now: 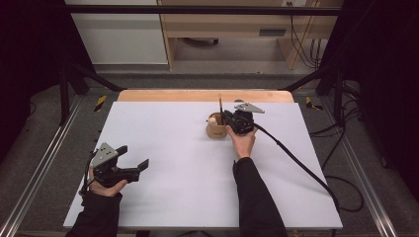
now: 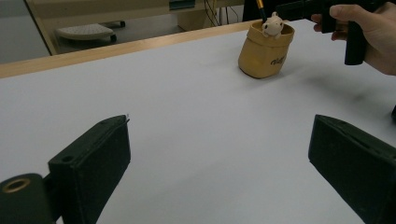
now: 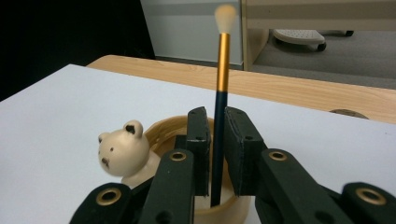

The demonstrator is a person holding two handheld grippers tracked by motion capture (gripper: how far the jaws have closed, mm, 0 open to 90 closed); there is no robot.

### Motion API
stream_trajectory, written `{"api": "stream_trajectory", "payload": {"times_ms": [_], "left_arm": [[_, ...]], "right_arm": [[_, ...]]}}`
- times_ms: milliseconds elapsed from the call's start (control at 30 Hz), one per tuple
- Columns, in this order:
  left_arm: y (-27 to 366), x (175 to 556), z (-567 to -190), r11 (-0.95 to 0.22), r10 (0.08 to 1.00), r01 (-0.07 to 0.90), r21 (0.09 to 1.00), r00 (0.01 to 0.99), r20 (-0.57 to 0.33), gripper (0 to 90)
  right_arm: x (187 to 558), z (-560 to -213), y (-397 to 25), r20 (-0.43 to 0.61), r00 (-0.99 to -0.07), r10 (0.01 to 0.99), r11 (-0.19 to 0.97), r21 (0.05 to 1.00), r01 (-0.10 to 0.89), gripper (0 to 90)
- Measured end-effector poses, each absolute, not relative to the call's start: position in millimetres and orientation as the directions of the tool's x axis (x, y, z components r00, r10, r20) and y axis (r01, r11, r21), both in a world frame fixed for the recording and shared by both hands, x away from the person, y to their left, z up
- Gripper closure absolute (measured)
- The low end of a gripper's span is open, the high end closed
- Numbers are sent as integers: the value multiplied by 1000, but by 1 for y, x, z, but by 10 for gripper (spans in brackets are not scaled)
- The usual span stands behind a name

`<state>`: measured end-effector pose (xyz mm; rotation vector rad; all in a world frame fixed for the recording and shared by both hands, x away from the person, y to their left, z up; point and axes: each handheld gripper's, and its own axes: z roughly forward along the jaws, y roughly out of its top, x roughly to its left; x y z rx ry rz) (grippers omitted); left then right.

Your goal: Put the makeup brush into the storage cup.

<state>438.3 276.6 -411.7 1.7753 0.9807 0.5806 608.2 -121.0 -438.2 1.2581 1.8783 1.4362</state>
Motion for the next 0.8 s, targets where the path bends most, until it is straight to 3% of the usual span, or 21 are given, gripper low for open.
{"api": "stream_trajectory", "payload": {"times_ms": [267,800], "left_arm": [[276,438,-412,-189,829,355,915,558,-46,52],[275,438,-412,-183,828,357,916,558,-52,53]], "right_arm": [[588,-428,-134,158,-518,841,45,933,358,748],[546,-394,-154,155,-612,776,67,944,324,488]]}}
